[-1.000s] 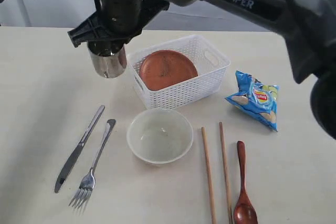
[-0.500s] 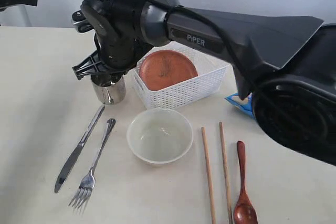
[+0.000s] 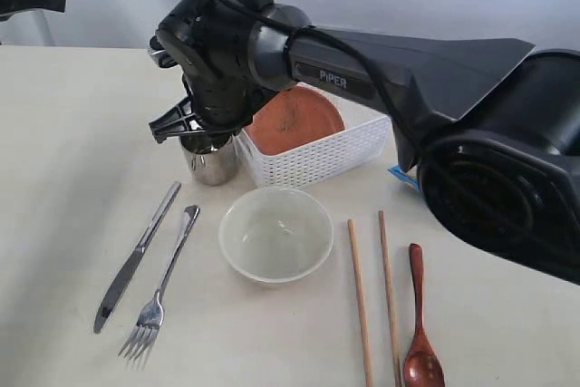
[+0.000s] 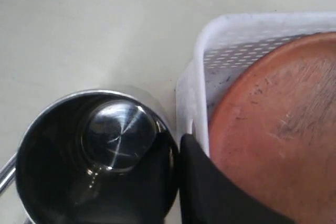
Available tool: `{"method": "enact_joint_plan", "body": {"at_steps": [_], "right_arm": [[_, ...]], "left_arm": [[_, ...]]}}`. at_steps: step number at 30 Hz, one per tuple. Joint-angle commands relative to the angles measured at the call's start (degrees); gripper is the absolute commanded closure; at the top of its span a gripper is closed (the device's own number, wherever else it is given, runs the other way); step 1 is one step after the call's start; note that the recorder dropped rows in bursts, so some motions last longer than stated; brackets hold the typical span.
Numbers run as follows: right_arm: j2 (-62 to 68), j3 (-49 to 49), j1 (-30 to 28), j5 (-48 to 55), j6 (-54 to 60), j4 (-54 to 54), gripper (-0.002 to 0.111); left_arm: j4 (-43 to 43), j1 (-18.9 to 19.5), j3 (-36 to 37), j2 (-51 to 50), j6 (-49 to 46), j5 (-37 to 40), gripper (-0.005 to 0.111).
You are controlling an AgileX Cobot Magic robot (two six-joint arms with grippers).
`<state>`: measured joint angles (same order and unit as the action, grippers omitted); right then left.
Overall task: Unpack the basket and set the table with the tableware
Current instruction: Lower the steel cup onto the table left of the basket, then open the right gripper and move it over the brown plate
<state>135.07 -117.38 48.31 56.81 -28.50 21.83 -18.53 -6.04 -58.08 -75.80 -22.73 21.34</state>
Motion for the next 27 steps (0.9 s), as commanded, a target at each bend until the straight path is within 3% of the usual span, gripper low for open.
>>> {"method": "enact_joint_plan", "body": {"at_steps": [1, 5, 8, 14, 19, 23, 27], "right_arm": [[0.0, -0.4, -0.4, -0.8, -0.3, 0.5, 0.092], [0.0, -0.4, -0.4, -0.8, -0.2, 0.4, 0.066], [-0.6, -0.4, -0.2, -0.9, -0.1, 0.4, 0.057], [-6.3, -0.5, 0.9, 0.0, 2.9, 0.4, 0.058], [-12.7, -0.5, 0.3, 6.8, 7.5, 2.7, 0.058], [-15.9, -0.5, -3.4, 13.2, 8.4, 7.6, 0.058], [-16.1, -0.5, -9.8, 13.2, 12.1, 2.3, 0.062]], "left_arm": [[-0.2, 0.2, 0.3, 0.2, 0.5, 0.0, 0.106], [-0.2, 0.2, 0.3, 0.2, 0.5, 0.1, 0.106], [-0.2, 0.2, 0.3, 0.2, 0.5, 0.4, 0.106], [-0.2, 0.2, 0.3, 0.2, 0.5, 0.8, 0.106], [-0.2, 0.2, 0.6, 0.2, 0.5, 1.7, 0.106], [-0.2, 0.2, 2.4, 0.2, 0.1, -0.8, 0.106], [-0.2, 0.2, 3.9, 0.2, 0.1, -4.4, 0.106]]}}
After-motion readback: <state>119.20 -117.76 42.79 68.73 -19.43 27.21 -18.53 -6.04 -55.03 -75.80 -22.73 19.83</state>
